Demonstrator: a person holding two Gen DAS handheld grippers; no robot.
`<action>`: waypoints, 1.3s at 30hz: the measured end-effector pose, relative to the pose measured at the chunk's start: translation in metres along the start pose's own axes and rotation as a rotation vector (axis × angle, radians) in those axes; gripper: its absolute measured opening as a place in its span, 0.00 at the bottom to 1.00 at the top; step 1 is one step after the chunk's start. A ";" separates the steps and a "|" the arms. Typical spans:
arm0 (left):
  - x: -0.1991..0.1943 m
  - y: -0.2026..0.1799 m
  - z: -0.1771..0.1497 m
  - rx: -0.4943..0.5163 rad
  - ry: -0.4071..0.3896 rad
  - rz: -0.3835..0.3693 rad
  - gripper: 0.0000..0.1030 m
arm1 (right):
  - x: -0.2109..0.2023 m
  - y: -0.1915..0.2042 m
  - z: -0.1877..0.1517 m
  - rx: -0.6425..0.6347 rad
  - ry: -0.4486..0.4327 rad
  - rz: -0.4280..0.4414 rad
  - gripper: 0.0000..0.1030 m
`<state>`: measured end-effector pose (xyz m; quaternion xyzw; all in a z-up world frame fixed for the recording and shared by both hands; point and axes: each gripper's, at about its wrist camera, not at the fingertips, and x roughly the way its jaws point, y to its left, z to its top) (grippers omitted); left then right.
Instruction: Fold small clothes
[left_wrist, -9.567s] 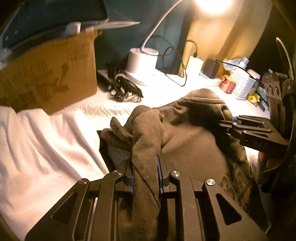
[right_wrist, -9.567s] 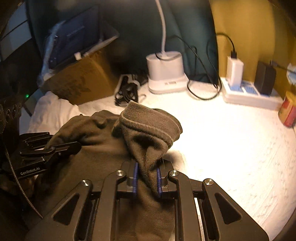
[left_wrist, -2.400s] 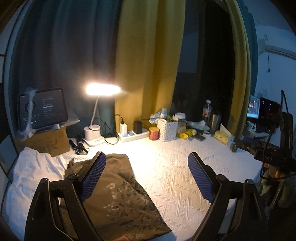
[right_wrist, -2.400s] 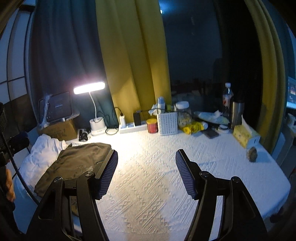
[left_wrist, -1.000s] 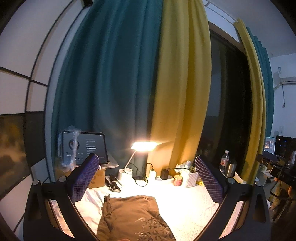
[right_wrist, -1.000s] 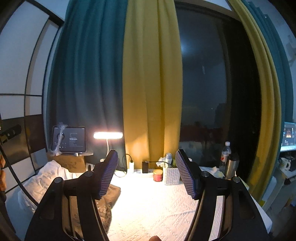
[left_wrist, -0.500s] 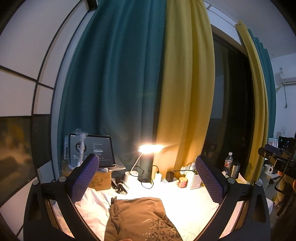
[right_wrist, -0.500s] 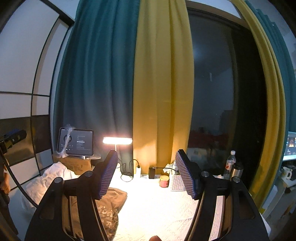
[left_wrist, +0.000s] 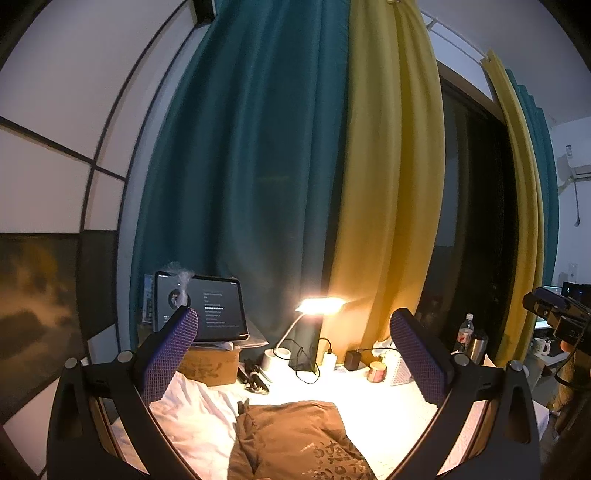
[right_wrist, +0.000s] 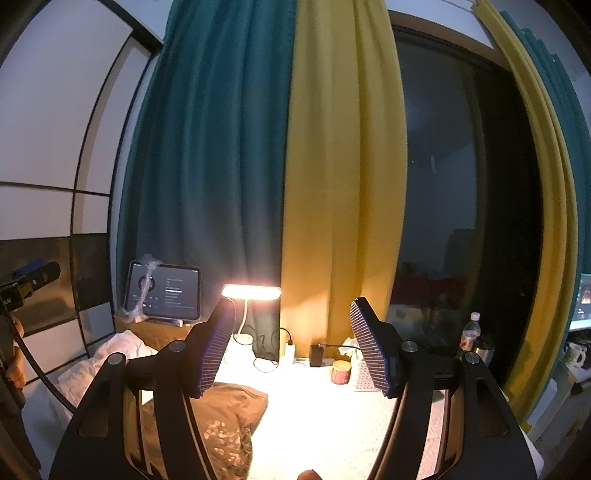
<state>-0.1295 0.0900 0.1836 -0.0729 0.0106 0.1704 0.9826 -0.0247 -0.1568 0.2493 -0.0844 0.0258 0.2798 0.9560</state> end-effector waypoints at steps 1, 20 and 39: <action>-0.001 0.000 0.000 0.003 -0.003 0.001 1.00 | 0.000 0.001 0.001 -0.002 -0.001 0.002 0.66; -0.001 -0.009 0.002 0.014 0.007 -0.007 1.00 | -0.006 -0.007 -0.002 0.009 0.005 -0.003 0.66; 0.002 -0.016 0.000 0.028 0.020 -0.007 1.00 | -0.006 -0.010 -0.005 0.013 0.021 -0.013 0.66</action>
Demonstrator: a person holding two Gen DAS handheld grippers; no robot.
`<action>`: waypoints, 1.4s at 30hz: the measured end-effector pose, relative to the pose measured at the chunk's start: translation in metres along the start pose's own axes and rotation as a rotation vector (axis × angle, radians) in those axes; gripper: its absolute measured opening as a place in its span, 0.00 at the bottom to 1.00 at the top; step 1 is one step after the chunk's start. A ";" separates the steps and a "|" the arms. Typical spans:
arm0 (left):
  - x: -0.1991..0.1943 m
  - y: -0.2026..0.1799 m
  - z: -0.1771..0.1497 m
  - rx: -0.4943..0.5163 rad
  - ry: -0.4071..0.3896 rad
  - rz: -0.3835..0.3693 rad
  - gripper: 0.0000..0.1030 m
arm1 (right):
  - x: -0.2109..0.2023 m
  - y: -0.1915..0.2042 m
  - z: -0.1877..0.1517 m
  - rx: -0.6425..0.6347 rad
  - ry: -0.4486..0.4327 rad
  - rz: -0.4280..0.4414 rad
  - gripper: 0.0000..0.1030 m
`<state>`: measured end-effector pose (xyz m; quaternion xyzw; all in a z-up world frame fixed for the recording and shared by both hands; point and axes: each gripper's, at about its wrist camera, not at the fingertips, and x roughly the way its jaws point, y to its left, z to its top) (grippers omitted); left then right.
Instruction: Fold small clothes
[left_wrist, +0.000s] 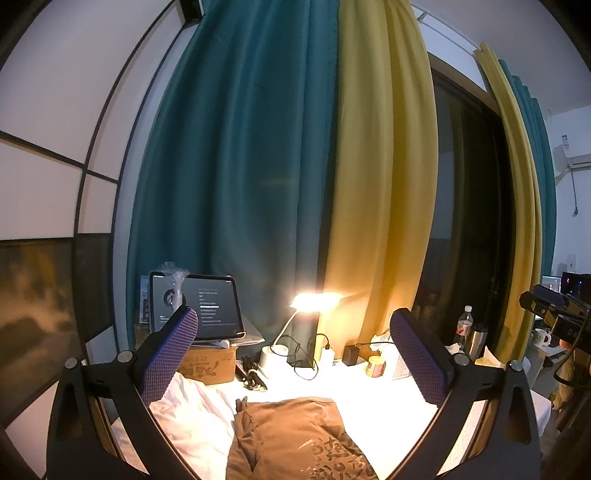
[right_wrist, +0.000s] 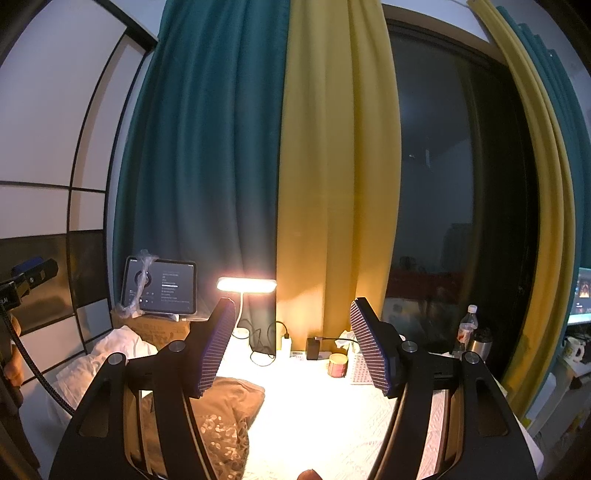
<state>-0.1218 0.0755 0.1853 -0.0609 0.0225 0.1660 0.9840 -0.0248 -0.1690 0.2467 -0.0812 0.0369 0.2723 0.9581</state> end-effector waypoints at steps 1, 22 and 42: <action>0.000 0.000 0.000 0.001 0.001 -0.001 1.00 | 0.000 0.000 0.000 0.000 0.000 0.000 0.66; 0.003 -0.001 0.000 0.009 0.009 0.010 1.00 | 0.002 -0.005 -0.007 0.016 0.015 -0.010 0.66; 0.009 -0.002 -0.003 0.020 0.022 -0.006 1.00 | 0.002 -0.006 -0.008 0.029 0.030 -0.019 0.66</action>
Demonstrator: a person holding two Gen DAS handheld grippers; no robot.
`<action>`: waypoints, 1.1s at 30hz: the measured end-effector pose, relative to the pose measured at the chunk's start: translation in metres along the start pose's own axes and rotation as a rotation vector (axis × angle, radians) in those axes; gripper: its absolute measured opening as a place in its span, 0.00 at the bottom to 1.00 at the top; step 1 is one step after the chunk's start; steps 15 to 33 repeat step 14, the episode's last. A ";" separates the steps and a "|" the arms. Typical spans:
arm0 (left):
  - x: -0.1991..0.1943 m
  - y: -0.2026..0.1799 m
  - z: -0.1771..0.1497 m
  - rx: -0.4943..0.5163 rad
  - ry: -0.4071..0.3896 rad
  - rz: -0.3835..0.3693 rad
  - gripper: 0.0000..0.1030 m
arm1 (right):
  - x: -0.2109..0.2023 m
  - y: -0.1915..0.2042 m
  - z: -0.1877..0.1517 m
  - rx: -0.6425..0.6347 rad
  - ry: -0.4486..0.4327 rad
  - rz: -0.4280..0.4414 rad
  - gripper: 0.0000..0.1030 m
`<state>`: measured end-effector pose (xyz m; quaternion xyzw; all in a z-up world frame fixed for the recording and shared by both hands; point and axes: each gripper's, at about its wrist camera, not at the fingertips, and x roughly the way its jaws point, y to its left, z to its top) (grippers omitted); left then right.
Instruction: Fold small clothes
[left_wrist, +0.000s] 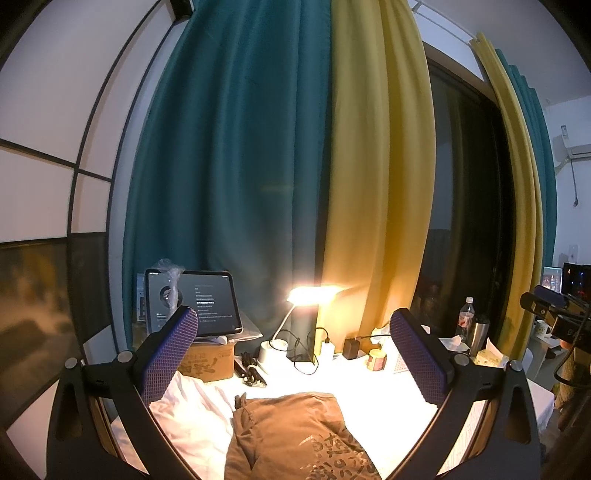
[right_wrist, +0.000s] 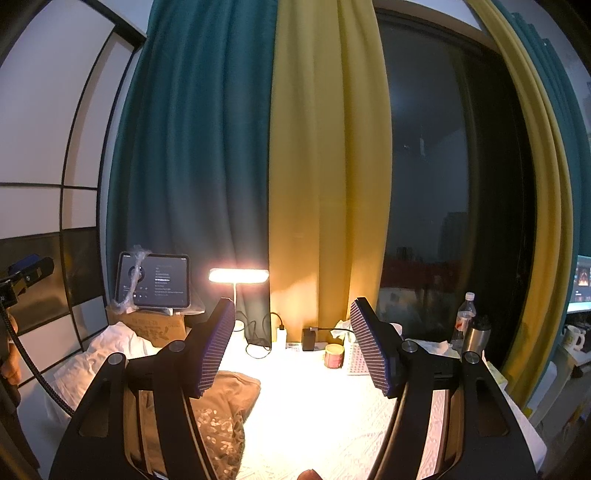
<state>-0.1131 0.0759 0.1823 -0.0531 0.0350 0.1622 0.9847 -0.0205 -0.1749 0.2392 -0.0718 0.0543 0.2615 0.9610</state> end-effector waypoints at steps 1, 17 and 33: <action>0.000 0.000 0.000 0.001 0.001 -0.001 1.00 | 0.000 0.000 0.000 0.001 0.000 0.000 0.66; 0.008 -0.003 -0.001 0.013 0.014 -0.003 1.00 | 0.007 0.000 -0.004 0.015 0.019 -0.009 0.66; 0.008 -0.003 -0.001 0.013 0.014 -0.003 1.00 | 0.007 0.000 -0.004 0.015 0.019 -0.009 0.66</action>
